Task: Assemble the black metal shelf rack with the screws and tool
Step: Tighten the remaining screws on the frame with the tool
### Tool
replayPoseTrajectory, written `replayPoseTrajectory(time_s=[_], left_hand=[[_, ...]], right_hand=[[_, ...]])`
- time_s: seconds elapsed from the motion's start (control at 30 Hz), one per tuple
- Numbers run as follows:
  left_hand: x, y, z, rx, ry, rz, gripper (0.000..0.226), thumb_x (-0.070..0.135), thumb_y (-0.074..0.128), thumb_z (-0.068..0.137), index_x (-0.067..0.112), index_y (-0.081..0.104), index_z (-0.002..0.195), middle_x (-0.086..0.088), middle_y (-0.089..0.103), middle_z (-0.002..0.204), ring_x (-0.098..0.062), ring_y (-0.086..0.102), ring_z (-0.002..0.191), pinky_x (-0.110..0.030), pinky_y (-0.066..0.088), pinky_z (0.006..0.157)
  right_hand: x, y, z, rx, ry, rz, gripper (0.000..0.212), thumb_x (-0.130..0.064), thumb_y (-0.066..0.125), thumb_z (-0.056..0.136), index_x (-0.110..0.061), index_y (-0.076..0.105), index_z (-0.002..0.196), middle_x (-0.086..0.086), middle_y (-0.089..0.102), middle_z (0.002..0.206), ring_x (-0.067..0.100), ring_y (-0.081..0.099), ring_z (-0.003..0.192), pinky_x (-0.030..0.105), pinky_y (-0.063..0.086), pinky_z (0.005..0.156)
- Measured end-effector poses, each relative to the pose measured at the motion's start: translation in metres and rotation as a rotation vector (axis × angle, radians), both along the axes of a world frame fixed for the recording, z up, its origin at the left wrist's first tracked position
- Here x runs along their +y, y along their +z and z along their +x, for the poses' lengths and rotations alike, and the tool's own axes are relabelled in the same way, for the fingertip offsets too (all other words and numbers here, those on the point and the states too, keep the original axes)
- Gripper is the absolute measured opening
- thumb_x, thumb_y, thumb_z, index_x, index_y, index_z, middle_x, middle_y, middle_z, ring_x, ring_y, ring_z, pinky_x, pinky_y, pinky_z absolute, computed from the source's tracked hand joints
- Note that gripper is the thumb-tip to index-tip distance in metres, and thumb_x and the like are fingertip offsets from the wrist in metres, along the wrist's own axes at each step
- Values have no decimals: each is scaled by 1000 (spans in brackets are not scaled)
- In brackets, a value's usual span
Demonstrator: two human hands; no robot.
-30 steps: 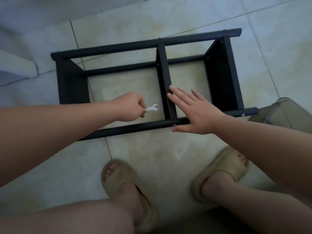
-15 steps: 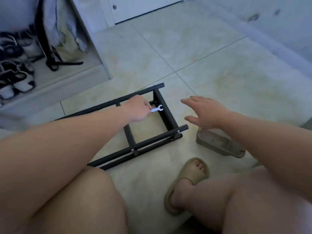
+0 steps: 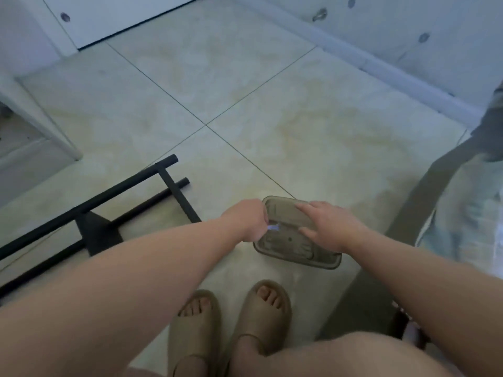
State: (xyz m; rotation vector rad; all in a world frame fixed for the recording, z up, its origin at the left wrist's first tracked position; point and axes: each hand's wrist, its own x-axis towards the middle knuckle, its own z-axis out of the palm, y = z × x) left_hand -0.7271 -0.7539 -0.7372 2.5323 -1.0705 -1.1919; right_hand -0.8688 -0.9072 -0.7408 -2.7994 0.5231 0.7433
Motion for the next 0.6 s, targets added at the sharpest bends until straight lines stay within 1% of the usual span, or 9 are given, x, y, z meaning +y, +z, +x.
replayPoseTrajectory(time_s=[0.03, 0.07, 0.1, 0.17, 0.23, 0.33, 0.4, 0.53, 0.6], left_hand=[[-8, -13, -1, 13, -12, 9, 17, 9, 54, 86, 13, 70, 82, -11, 70, 93, -31, 60, 85, -34, 52, 74], [-13, -26, -2, 24, -17, 15, 18, 11, 55, 86, 11, 72, 88, -10, 71, 99, -31, 64, 93, -34, 55, 78], [-18, -38, -3, 33, -20, 18, 19, 13, 56, 86, 11, 74, 93, -9, 72, 102, -31, 66, 98, -36, 56, 83], [-23, -58, -5, 48, -23, 15, 20, 15, 57, 87, 11, 75, 96, -9, 72, 103, -31, 66, 101, -38, 56, 87], [-27, -72, -5, 52, -13, 15, 23, 16, 57, 88, 11, 74, 102, -10, 72, 108, -31, 66, 105, -38, 55, 91], [-27, -78, -2, 53, 3, 1, 25, 18, 58, 89, 12, 74, 107, -9, 71, 114, -31, 65, 109, -38, 54, 94], [-21, -72, 2, 61, -9, -14, 22, 16, 59, 88, 13, 75, 102, -6, 73, 109, -28, 65, 106, -36, 54, 92], [2, -41, 12, 40, -54, -23, 13, 11, 58, 85, 14, 70, 79, -3, 72, 90, -29, 66, 97, -36, 56, 84], [18, -18, 19, 4, -42, -33, 13, 14, 58, 88, 15, 71, 84, -4, 72, 96, -28, 65, 98, -37, 55, 88]], right_hand=[[-3, -11, 1, 10, -13, 4, 65, -48, 48, 102, -28, 24, 160, 0, 36, 161, 23, 36, 146, 37, 35, 114], [-5, -22, 2, 20, -24, 11, 65, -48, 48, 102, -28, 25, 160, -1, 36, 161, 23, 36, 146, 37, 35, 114], [-6, -32, 3, 32, -34, 24, 66, -48, 49, 101, -28, 26, 160, -1, 36, 161, 23, 35, 146, 37, 35, 115], [-7, -50, 3, 60, -33, 46, 67, -47, 51, 101, -27, 26, 160, -1, 36, 161, 23, 34, 147, 38, 33, 116], [-7, -63, 3, 84, -18, 52, 67, -46, 51, 101, -26, 26, 160, 0, 36, 161, 22, 32, 148, 38, 33, 115], [-6, -70, 1, 100, -16, 61, 67, -46, 52, 101, -25, 27, 159, -1, 35, 161, 21, 31, 148, 38, 33, 115], [-4, -65, 1, 97, -13, 57, 67, -46, 52, 101, -26, 26, 160, -2, 35, 162, 21, 31, 149, 37, 33, 116], [3, -37, 9, 65, -3, 35, 66, -47, 51, 101, -28, 26, 159, -4, 34, 162, 21, 33, 147, 37, 33, 117], [11, -17, 17, 36, 11, 20, 64, -47, 50, 101, -29, 27, 159, -4, 37, 160, 23, 36, 145, 39, 37, 114]])
